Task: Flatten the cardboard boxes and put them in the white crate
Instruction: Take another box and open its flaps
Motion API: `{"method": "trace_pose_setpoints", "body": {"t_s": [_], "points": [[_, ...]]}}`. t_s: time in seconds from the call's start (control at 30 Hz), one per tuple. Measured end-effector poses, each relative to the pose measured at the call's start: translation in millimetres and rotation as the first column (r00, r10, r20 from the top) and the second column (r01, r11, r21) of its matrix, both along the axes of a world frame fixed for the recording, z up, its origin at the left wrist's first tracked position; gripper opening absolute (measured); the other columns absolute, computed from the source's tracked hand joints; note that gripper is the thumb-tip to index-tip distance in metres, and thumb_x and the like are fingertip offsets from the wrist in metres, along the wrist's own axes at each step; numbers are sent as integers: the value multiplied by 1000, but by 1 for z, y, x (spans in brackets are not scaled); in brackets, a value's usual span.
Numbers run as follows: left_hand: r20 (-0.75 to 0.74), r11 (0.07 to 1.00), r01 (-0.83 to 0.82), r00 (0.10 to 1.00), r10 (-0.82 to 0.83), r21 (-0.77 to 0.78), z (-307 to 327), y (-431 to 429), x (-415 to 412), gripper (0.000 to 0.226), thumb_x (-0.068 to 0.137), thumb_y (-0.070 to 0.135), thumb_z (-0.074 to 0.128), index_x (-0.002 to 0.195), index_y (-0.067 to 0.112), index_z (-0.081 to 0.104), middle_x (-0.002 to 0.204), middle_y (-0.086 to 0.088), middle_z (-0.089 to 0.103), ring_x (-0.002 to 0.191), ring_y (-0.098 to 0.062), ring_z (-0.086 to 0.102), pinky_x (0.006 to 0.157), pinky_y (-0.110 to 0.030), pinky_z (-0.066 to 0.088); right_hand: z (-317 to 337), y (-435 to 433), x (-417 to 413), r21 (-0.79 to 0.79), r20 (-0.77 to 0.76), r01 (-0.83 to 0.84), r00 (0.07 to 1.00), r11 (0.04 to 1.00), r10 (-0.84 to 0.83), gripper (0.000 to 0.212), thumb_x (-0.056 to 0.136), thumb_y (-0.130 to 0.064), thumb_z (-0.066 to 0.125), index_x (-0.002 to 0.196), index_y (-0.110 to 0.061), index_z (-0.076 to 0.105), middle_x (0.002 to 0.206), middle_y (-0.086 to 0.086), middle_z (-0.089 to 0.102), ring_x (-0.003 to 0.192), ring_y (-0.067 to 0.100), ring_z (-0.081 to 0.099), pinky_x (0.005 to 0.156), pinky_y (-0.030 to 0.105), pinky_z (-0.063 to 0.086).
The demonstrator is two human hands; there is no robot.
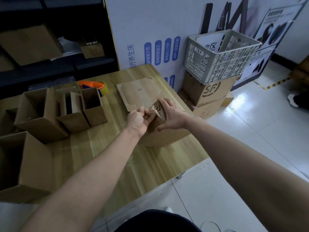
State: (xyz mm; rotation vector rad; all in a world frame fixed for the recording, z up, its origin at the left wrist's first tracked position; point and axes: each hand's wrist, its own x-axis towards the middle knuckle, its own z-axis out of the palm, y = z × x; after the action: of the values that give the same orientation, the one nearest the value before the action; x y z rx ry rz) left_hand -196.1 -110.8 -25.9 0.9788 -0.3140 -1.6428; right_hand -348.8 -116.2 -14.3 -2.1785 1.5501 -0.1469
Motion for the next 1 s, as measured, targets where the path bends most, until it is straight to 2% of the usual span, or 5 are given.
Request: {"method": "trace_pose_setpoints", "body": {"t_s": [0.47, 0.6, 0.73, 0.83, 1.0], "points": [[461, 995, 96, 882, -95, 21, -21, 0, 32, 16, 98, 15, 47, 84, 10, 51, 64, -5, 50, 57, -16, 50, 55, -28, 51, -11, 7, -52, 213, 210, 244, 934, 946, -288, 124, 60, -38, 86, 151, -27, 1, 156, 3, 12, 139, 30, 23, 111, 46, 25], [843, 891, 453, 480, -241, -4, -20, 6, 3, 42, 75, 50, 71, 99, 18, 55, 97, -1, 50, 81, -11, 52, 72, -22, 44, -8, 4, -48, 272, 138, 192, 962, 943, -236, 125, 61, -30, 84, 147, -42, -5, 153, -5, 5, 136, 30, 23, 102, 43, 32], [982, 840, 542, 165, -90, -14, -16, 6, -15, 46, 76, 37, 75, 116, 28, 54, 116, -3, 40, 103, -23, 52, 93, -33, 45, -4, 0, -51, 195, -27, 142, 990, 970, -140, 120, 58, -36, 84, 146, -41, 4, 145, -8, 14, 126, 25, 33, 91, 34, 37], [983, 779, 623, 176, -56, -67, -16, 9, -21, 42, 81, 27, 71, 120, 35, 57, 113, -1, 46, 99, -19, 56, 90, -30, 49, -5, 1, -53, 157, -63, 124, 991, 980, -115, 121, 54, -43, 85, 146, -40, 6, 144, -9, 15, 123, 23, 34, 91, 33, 38], [892, 808, 565, 435, -119, -168, -23, 8, -17, 14, 84, 20, 69, 71, 22, 65, 91, 8, 54, 83, -10, 55, 73, -20, 48, -6, 4, -68, 155, -109, 124, 988, 980, -108, 119, 52, -41, 87, 143, -40, 10, 141, -8, 22, 120, 20, 35, 93, 38, 41]]}}
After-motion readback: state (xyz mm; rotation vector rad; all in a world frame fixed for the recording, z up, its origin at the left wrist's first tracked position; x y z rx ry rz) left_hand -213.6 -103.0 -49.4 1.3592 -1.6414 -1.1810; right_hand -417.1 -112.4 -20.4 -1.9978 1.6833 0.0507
